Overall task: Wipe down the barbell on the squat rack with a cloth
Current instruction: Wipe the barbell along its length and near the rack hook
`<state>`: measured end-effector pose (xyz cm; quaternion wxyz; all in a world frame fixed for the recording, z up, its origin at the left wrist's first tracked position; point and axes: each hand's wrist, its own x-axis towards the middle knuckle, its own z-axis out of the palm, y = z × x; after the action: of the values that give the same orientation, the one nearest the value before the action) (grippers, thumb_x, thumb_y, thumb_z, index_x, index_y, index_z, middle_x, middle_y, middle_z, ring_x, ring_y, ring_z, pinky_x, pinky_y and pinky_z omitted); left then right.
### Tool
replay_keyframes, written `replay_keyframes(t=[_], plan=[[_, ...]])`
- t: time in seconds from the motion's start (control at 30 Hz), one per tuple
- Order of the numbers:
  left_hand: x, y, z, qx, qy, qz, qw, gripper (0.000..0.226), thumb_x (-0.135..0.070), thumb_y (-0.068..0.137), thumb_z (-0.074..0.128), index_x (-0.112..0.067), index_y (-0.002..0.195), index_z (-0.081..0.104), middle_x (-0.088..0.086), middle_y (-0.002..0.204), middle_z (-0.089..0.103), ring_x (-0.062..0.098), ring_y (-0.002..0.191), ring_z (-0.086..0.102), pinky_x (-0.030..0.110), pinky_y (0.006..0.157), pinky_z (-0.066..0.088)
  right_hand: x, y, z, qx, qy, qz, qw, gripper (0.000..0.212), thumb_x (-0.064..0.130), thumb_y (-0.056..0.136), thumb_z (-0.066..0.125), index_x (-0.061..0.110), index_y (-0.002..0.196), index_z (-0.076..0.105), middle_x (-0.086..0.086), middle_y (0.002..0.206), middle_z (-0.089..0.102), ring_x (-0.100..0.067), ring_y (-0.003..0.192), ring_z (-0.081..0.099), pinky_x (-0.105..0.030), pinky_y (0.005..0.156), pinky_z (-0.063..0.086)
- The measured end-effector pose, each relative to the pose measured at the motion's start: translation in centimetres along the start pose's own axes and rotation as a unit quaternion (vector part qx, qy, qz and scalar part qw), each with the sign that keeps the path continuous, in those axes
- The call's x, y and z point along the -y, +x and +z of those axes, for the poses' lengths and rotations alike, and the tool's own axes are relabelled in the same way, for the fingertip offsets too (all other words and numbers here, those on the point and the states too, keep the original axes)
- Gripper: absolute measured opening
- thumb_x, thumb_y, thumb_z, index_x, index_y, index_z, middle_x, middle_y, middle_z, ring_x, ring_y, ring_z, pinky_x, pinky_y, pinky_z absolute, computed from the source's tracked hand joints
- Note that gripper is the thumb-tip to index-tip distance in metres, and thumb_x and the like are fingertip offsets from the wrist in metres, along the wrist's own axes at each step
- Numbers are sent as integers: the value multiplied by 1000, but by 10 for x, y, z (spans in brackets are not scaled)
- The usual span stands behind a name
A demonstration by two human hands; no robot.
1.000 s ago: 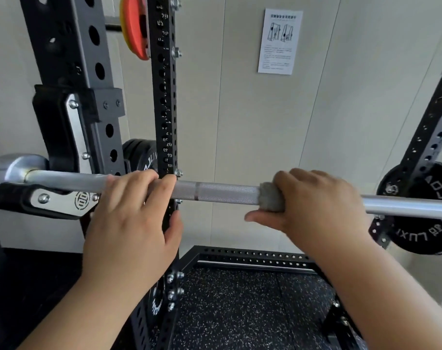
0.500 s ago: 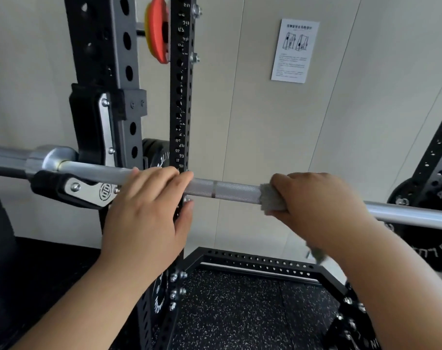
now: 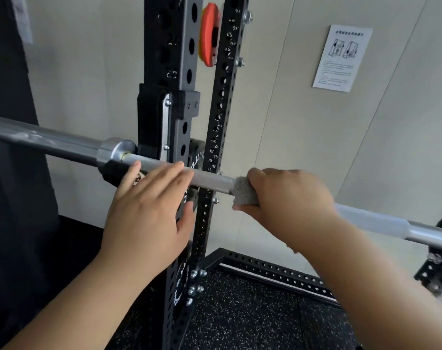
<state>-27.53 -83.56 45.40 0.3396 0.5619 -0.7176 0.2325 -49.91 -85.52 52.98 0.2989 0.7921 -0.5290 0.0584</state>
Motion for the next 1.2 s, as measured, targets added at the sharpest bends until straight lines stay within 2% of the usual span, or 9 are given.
replay_keyframes(t=[0.1,0.2,0.37,0.5,0.57,0.67,0.83,1.0,1.2], plan=[[7,-3,-7,-7,16,-9,1000,52,-37,98,50,-17,144,62,-1,151,58,19,142,53,54,130,15,23,16,11,-28,-12,-27,999,36,57,101,51,23,100,38,8,83,45,-23,66,49,-28,47,23],[26,-5,-21,-16,65,-68,995,53,-42,98,47,-18,143,63,1,151,58,24,147,48,59,129,7,18,5,15,-79,6,-36,996,34,58,96,58,26,105,53,9,84,56,-21,66,58,-28,49,32],[62,0,-24,12,62,-55,996,52,-43,97,47,-23,142,60,-2,149,60,22,147,47,51,127,24,25,15,-4,1,7,23,1000,43,71,97,40,29,93,36,9,76,48,-19,65,52,-29,49,33],[58,8,-25,7,78,-71,994,37,-41,94,52,-24,121,70,-4,129,71,22,138,57,48,123,28,77,56,-1,-32,19,-4,999,12,27,101,52,20,104,43,6,78,41,-19,58,40,-30,47,27],[56,8,-25,6,89,-76,993,32,-40,95,56,-26,119,70,-6,127,72,20,137,58,50,122,28,90,64,3,-30,20,-20,999,22,18,95,58,19,113,45,2,88,42,-23,69,43,-33,53,33],[60,5,-25,-5,86,-67,994,31,-36,93,63,-27,122,69,-8,130,71,19,139,56,49,121,28,79,52,5,-61,8,-33,998,33,41,94,68,22,112,47,5,92,52,-22,72,55,-32,52,39],[63,6,-21,-18,84,-64,994,30,-36,91,66,-27,119,70,-9,127,71,19,139,56,48,114,33,50,41,-4,24,35,-9,999,57,83,89,37,27,98,33,9,81,50,-20,67,49,-32,56,42],[60,8,-21,-17,68,-88,994,26,-37,91,62,-30,115,67,-12,122,71,15,141,54,45,111,31,87,77,-8,-13,112,-62,992,60,78,91,46,26,122,45,4,96,63,-25,80,63,-37,65,53],[65,5,-25,-14,56,-76,995,26,-38,95,60,-34,121,65,-15,127,69,13,143,51,44,112,30,74,64,-2,-23,105,-142,984,57,63,96,50,36,143,33,8,113,58,-22,96,65,-41,75,59]])
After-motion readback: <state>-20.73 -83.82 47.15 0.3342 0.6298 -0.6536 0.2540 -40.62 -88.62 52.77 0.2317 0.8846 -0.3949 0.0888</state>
